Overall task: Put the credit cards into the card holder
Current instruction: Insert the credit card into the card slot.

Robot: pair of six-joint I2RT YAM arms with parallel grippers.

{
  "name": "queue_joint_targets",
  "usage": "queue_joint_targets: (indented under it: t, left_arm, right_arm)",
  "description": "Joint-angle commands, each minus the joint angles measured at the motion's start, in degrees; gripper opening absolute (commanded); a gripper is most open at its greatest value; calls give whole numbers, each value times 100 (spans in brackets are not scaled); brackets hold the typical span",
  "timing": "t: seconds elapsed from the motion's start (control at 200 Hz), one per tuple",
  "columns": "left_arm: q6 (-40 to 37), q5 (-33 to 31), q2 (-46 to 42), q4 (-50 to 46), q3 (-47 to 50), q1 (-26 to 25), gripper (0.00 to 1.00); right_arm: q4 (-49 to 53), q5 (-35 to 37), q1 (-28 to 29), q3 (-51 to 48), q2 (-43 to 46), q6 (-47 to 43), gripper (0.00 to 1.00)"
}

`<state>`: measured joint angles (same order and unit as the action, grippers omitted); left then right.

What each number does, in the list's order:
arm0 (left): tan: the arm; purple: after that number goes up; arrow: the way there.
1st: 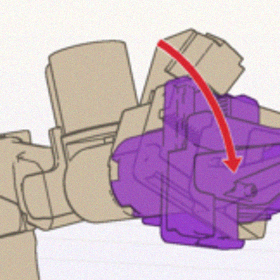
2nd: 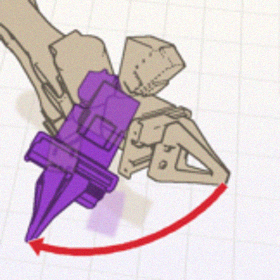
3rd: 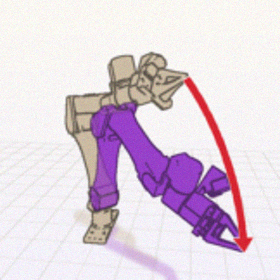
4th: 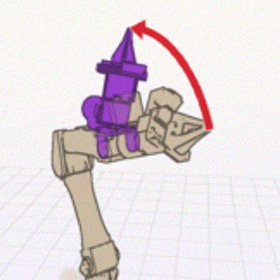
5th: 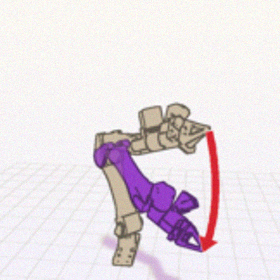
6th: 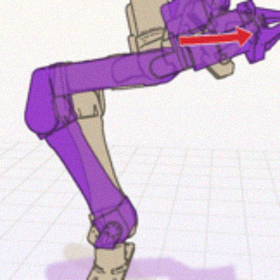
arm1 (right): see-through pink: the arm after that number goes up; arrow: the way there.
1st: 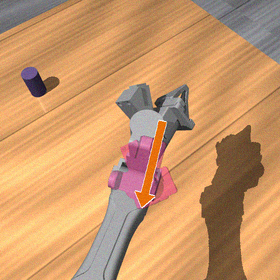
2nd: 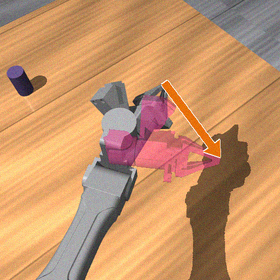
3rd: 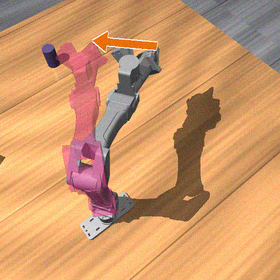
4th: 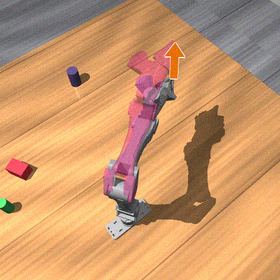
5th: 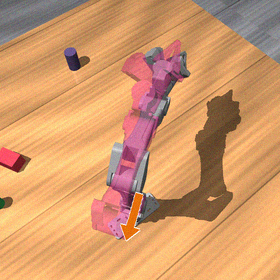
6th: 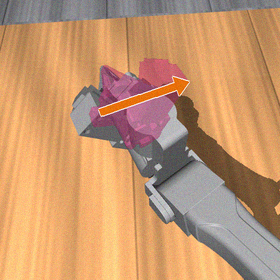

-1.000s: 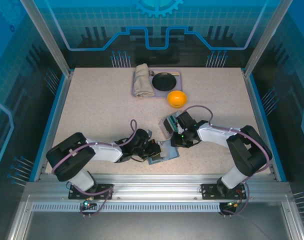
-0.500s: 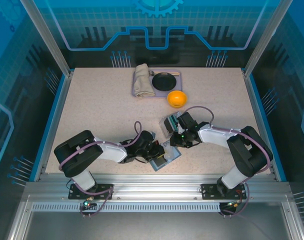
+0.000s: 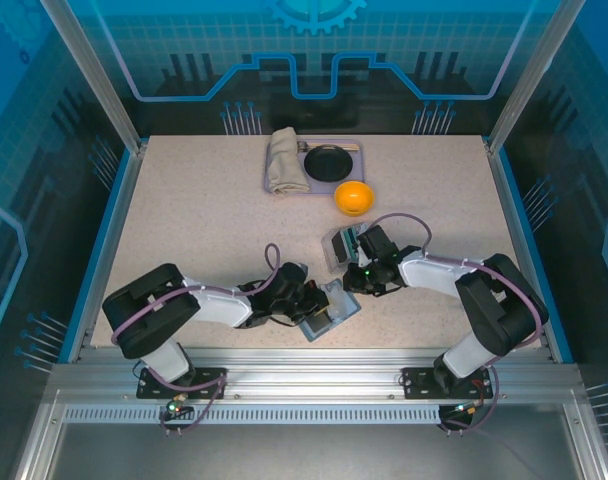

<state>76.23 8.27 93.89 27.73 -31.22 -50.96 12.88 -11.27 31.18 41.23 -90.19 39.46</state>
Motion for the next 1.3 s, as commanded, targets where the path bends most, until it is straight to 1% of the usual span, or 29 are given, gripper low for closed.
queue_joint_targets:
  t: [0.0,0.105,0.21,0.435,0.59,0.7,0.86,0.98,1.05,1.205,1.295]
  left_arm:
    - [181,-270,184,101,118,-83,0]
    - [255,-402,58,102,263,-88,0]
    - [215,-365,-11,36,283,-89,0]
    - [196,-370,-110,-116,368,-83,0]
    - [104,-420,-283,-413,388,-81,0]
    - [53,-449,-336,-479,369,-81,0]
    - [54,-356,-117,-337,141,-81,0]
    - [292,-410,168,158,84,-81,0]
    - [318,-306,361,364,-73,-85,0]
    - [355,-203,592,384,-270,-151,0]
    - [406,-221,557,397,-173,-153,4]
  right_arm:
    - [663,-521,-20,-317,-165,426,9]
    - [665,-479,-50,-347,-174,455,8]
    - [637,-473,-111,-394,-192,465,6]
    - [601,-448,-165,-463,-116,510,6]
    - [628,-430,-182,-492,-3,497,5]
    - [591,-527,-182,-501,2,479,6]
    - [520,-681,-174,-485,4,509,7]
    - [599,-668,-174,-460,123,521,7]
    - [659,-685,-175,-399,143,475,8]
    - [737,-678,-174,-287,134,398,13]
    - [776,-651,-178,-221,125,361,16]
